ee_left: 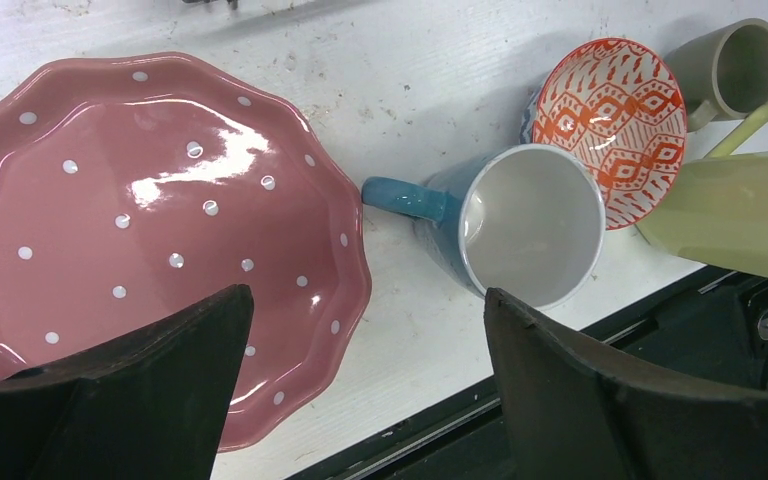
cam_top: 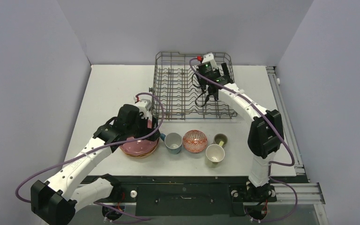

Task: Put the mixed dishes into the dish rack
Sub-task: Turn the bowl upside down on the dish rack.

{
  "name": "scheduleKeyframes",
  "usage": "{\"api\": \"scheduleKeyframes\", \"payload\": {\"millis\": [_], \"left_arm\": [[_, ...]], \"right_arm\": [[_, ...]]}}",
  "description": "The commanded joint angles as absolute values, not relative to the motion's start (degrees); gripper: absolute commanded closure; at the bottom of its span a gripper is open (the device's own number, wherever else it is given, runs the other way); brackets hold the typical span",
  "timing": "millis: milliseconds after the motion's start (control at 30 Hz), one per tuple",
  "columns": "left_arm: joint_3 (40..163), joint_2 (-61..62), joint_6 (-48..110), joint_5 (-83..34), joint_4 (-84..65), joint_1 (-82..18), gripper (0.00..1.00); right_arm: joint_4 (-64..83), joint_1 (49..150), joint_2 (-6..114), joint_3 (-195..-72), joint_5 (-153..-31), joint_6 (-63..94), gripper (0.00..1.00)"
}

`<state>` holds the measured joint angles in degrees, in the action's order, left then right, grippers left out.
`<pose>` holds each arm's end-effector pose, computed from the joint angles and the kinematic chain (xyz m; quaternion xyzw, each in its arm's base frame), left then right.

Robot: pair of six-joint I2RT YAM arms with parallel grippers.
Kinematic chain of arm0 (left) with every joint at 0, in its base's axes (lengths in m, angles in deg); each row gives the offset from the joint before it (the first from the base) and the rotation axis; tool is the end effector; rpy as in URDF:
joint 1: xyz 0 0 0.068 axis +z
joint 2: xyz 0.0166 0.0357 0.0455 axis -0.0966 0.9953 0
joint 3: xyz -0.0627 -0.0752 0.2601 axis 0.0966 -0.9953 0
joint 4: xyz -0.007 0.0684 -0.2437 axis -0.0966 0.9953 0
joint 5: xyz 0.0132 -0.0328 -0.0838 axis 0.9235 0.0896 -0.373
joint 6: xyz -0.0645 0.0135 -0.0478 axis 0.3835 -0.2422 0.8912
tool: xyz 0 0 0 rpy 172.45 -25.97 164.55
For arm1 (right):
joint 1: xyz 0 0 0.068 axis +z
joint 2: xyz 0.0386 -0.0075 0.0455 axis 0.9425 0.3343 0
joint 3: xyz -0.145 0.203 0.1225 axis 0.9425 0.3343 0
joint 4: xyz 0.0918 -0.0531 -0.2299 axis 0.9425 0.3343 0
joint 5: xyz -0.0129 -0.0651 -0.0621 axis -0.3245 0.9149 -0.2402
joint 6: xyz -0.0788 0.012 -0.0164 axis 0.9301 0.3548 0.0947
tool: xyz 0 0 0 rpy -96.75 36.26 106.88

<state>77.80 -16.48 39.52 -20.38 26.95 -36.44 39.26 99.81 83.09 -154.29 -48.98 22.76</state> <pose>0.1907 -0.1202 0.2596 0.1023 0.9162 -0.1963 0.3339 0.4130 0.1851 0.2770 -0.1097 0.8785 -0.1781 0.4294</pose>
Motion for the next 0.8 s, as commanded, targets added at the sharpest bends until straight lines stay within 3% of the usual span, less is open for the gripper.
{"api": "scheduleKeyframes", "payload": {"millis": [0,433,767], "left_arm": [[78.46,-18.62,39.39,-20.68,25.91,-36.04,0.17],[79.99,-19.31,43.43,-21.02,27.64,-37.96,0.17],[84.51,-19.44,53.69,-14.25,33.66,-46.71,0.17]], "right_arm": [[41.45,100.34,74.69,-151.88,-53.05,17.16,0.08],[44.04,104.05,57.02,-138.61,-62.26,8.91,0.13],[45.45,108.43,49.31,-133.23,-65.96,5.58,0.16]]}}
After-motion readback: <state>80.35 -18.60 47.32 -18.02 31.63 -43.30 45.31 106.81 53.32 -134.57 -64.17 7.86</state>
